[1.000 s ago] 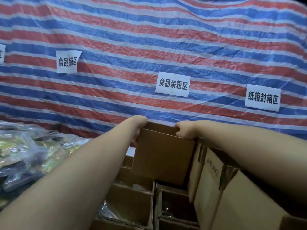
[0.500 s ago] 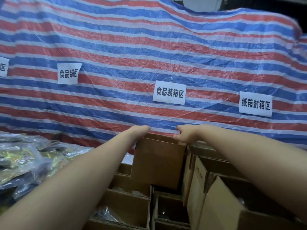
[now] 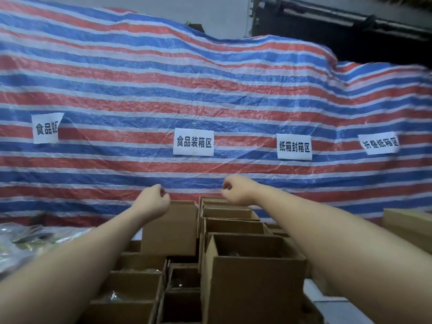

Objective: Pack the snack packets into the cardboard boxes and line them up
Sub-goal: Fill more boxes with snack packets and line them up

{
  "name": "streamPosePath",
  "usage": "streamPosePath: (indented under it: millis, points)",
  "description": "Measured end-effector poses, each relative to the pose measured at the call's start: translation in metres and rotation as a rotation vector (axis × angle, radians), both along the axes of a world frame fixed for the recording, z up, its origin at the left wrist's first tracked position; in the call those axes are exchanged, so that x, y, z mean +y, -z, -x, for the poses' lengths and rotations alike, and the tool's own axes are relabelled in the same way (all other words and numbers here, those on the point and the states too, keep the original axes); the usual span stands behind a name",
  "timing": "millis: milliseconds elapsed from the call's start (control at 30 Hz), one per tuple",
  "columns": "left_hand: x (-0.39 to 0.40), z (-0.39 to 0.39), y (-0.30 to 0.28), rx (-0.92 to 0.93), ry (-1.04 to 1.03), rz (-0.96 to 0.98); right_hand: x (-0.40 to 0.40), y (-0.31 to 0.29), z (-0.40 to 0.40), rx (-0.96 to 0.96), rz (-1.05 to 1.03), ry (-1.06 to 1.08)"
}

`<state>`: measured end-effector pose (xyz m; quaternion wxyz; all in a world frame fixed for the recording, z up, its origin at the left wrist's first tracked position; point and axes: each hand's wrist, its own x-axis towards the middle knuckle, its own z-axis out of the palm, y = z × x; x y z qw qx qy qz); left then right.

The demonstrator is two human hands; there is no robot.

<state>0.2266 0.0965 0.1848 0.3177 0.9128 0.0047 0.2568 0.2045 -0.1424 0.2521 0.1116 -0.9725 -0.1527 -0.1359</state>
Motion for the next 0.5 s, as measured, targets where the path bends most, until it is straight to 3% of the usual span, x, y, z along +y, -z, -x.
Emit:
streamPosePath:
  millis: [333,500]
  points:
    - [-0.161,0.122,-0.049,-0.24,0.411,-0.029,-0.138,-0.009,0.128,-0.168,-0.405,0.077]
    - [-0.236,0.157,-0.043,-0.23,0.569,-0.148,-0.208,0.013,0.169,-0.132,-0.424,0.135]
